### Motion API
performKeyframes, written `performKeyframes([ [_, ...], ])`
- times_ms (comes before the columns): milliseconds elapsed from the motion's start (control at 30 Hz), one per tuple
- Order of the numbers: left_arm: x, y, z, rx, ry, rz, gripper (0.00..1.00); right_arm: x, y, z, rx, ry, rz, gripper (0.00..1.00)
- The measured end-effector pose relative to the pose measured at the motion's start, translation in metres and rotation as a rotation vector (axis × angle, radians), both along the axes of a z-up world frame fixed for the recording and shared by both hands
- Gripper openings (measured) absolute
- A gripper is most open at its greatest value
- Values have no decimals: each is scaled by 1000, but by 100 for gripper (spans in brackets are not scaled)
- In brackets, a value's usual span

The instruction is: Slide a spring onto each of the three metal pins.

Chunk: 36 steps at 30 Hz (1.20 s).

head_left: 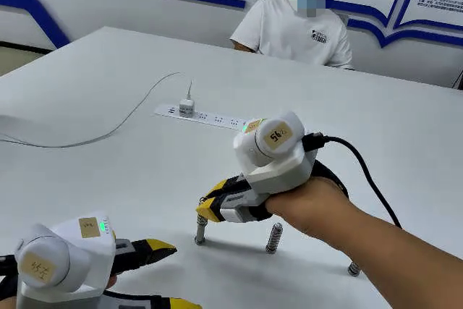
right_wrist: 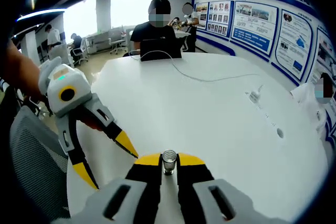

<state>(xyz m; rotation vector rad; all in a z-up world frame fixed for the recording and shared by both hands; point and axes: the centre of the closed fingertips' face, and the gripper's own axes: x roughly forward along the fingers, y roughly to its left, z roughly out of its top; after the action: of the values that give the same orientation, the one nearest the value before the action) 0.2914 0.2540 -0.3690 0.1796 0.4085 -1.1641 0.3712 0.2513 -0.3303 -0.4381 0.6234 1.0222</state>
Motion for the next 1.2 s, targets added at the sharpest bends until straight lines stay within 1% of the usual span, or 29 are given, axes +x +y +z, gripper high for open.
performKeyframes([
  [433,2,2,-3,1,7,8,55,1,0,-20,-13,9,-12,12],
  [733,3,4,-4,0,12,13,55,2,0,-36,-49,16,-12,12],
  [1033,5,4,-3,-2,11,15,55,1,-2,-41,-65,29,-14,13],
  [1200,6,3,-2,-3,8,13,55,-1,-6,-38,-67,24,-15,13],
])
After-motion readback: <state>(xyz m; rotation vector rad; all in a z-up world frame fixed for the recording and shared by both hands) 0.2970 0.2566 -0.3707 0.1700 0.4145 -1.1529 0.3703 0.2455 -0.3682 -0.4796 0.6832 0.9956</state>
